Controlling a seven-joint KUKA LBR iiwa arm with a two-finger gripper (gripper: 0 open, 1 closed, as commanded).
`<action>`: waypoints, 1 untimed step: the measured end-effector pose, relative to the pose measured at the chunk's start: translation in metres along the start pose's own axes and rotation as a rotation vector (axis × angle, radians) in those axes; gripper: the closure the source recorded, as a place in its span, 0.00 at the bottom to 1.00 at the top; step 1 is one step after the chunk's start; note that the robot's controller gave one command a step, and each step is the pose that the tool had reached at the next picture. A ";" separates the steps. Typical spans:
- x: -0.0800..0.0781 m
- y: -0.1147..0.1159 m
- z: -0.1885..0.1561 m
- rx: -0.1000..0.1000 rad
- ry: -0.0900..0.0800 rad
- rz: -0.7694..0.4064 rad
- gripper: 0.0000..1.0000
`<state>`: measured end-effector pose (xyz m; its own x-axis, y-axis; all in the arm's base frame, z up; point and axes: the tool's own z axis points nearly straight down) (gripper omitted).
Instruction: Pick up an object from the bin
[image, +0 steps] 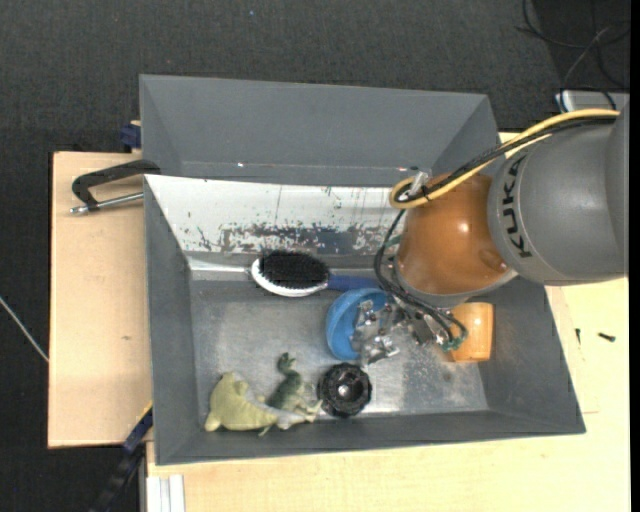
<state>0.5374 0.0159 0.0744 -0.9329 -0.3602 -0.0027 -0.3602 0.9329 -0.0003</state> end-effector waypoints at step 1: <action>0.000 0.000 0.002 0.000 -0.002 0.001 0.00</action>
Offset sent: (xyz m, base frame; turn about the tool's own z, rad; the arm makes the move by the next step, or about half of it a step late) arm 0.0000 0.0000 0.0000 0.0000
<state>0.5371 0.0158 0.0728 -0.9332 -0.3593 -0.0047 -0.3593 0.9332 -0.0005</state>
